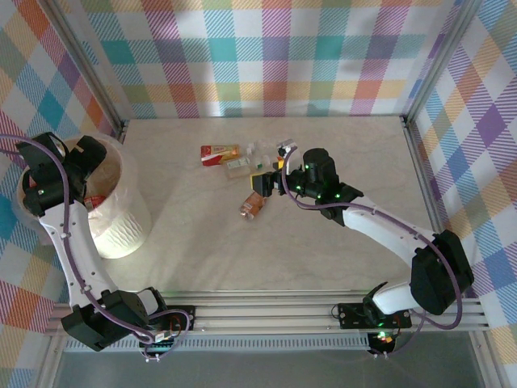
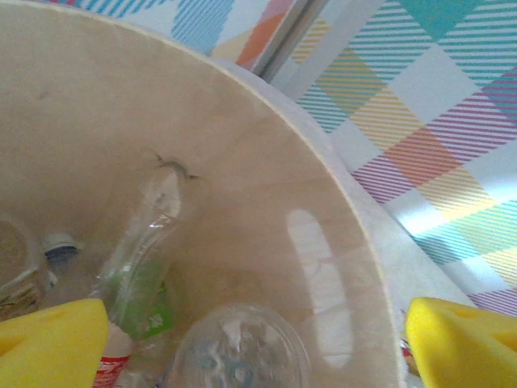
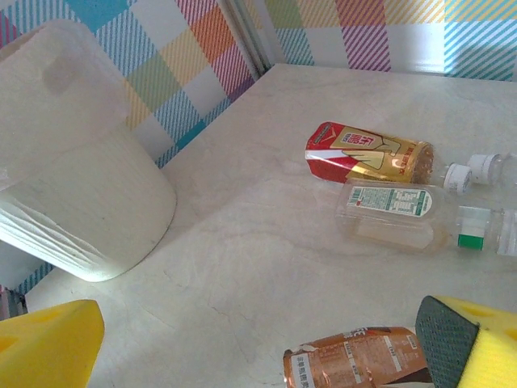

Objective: Put the plastic bottles in the bin

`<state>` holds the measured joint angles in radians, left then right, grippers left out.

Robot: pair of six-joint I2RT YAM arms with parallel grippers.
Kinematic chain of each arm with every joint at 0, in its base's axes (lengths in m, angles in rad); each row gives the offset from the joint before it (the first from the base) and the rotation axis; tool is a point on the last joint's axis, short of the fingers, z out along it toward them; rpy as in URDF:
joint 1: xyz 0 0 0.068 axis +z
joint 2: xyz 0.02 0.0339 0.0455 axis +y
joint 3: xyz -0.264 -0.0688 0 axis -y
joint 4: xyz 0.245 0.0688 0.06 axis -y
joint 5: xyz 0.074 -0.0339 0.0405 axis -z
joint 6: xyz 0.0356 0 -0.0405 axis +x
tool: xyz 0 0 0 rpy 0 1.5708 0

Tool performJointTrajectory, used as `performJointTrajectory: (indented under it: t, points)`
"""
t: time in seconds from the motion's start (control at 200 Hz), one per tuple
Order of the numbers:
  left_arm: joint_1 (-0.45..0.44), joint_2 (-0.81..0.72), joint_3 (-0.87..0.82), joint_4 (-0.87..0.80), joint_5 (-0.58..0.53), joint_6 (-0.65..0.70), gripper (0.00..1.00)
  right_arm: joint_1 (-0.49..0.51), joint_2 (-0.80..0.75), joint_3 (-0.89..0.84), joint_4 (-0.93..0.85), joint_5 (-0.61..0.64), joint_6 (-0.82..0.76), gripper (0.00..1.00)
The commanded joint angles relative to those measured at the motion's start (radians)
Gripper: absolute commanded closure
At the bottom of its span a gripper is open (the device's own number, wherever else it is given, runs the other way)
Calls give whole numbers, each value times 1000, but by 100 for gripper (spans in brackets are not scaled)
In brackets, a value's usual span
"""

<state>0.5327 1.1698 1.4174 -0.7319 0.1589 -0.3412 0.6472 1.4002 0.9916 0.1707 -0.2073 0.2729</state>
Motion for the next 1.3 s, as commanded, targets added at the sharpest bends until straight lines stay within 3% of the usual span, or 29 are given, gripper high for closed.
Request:
performJointTrajectory:
  t: [0.0, 0.26, 0.675, 1.02, 1.295]
  points:
    - [7, 1, 41, 4, 96, -29, 4, 3, -7, 12, 0, 26, 8, 0]
    - [-62, -32, 59, 30, 206, -79, 0, 1, 10, 12, -30, 130, 73, 0]
    - [-467, -62, 46, 99, 126, -53, 0, 0, 23, -10, -101, 300, 219, 0]
    - [-775, 70, -24, 184, 118, 53, 0, 0, 9, -38, -246, 424, 439, 0]
    - [-973, 317, -14, 98, -67, 71, 0, 0, -19, -67, -309, 450, 484, 0]
